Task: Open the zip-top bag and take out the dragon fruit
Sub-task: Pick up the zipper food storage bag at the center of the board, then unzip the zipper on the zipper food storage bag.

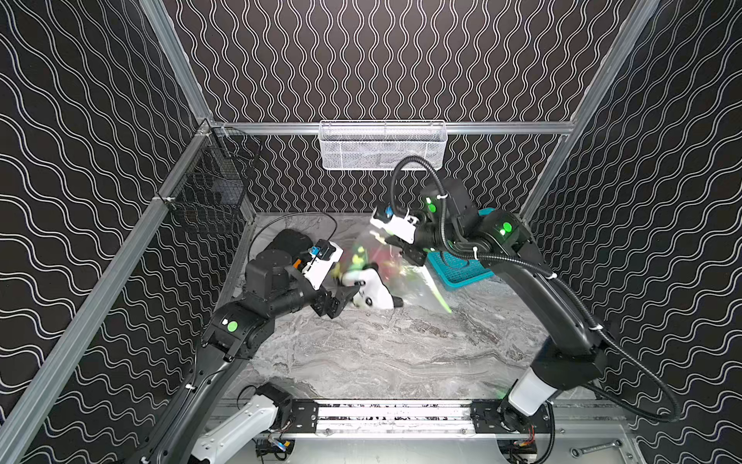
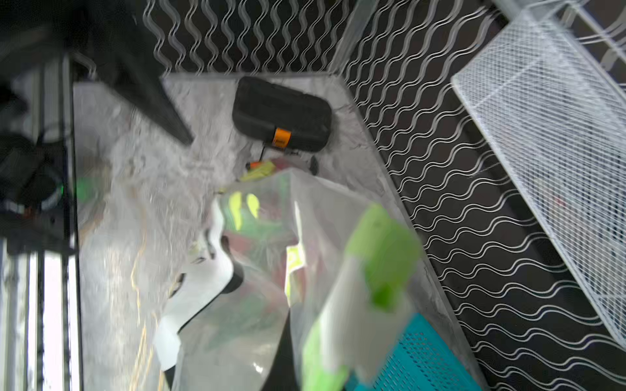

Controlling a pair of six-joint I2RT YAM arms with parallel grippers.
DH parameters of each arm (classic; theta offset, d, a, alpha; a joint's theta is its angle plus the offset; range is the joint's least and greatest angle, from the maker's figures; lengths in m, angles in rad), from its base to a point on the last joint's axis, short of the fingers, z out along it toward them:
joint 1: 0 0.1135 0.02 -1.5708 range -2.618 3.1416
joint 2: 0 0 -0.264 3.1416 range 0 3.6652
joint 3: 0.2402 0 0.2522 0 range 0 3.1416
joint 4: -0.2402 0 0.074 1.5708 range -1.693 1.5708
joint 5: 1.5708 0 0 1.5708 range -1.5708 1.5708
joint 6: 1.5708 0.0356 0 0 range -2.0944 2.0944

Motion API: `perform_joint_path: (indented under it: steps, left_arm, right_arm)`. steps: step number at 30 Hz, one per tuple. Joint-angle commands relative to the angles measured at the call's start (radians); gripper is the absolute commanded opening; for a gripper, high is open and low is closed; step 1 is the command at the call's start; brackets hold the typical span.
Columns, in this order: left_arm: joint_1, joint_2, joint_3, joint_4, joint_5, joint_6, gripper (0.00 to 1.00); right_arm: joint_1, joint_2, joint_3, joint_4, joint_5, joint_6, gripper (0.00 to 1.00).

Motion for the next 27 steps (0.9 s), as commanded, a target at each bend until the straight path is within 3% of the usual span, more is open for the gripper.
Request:
perform_joint_path:
  steps: [1,7,13,16,22,27]
  left_arm:
    - [0.003,0.009,-0.010,0.003,0.038,0.068,0.91]
    - [0.002,0.082,-0.028,0.113,0.229,0.104,0.88]
    - [-0.001,0.111,-0.073,0.265,0.415,0.057,0.85]
    - [-0.003,0.106,-0.074,0.314,0.403,0.008,0.87]
    - [-0.012,0.117,-0.066,0.308,0.361,0.032,0.84]
    - [-0.020,0.133,-0.076,0.329,0.395,0.031,0.73]
  right_arm:
    - [-0.002,-0.076,-0.123,0.099,-0.021,-0.196,0.00]
    - [-0.002,-0.207,-0.362,0.232,-0.149,-0.258,0.00]
    - [-0.002,-0.171,-0.293,0.082,-0.244,-0.244,0.00]
    - [0.000,-0.165,-0.290,0.070,-0.280,-0.218,0.00]
    - [0.006,-0.163,-0.304,0.094,-0.294,-0.184,0.00]
    - [0.007,-0.145,-0.299,0.085,-0.294,-0.180,0.00]
